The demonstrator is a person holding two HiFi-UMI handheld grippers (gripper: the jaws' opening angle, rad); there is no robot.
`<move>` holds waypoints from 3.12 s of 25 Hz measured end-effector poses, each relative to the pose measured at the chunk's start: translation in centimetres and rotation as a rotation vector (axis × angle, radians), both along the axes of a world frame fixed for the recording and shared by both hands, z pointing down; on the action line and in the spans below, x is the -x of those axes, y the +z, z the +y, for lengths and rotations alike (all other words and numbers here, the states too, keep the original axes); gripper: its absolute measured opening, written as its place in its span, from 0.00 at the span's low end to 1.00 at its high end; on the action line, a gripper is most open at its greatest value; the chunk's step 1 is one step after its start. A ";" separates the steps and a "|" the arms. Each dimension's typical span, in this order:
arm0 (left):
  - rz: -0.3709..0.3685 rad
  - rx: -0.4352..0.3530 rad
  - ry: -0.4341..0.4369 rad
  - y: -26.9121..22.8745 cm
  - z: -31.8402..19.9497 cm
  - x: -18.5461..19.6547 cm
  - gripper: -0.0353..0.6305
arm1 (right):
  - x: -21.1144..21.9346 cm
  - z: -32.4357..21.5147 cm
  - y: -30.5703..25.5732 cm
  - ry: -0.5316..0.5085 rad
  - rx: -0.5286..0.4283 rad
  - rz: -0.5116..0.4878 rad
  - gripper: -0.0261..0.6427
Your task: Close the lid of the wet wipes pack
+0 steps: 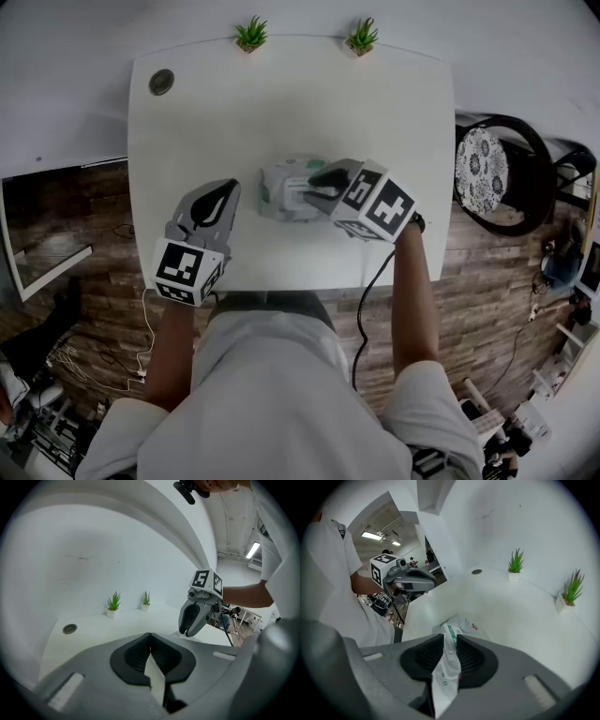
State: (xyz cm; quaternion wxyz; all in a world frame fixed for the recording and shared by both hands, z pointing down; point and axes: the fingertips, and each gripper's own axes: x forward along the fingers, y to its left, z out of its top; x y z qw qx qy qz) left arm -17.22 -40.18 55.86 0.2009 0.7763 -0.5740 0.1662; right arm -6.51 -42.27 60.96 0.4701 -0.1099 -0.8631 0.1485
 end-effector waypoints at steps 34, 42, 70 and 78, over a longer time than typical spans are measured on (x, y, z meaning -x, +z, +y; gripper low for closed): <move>-0.016 -0.003 0.014 0.0 4.3 -0.3 0.06 | -1.7 4.2 4.6 0.101 -0.114 0.065 0.18; -0.024 -0.028 0.022 -1.0 4.7 -0.1 0.07 | -2.2 4.4 3.4 0.203 -0.181 -0.007 0.18; -0.035 -0.303 0.079 -12.5 10.5 -0.9 0.07 | -11.4 6.8 -15.1 0.935 -0.639 -0.403 0.05; -0.040 -0.377 0.081 -16.0 11.8 -0.1 0.06 | -12.5 8.4 -18.9 1.074 -0.671 -0.496 0.05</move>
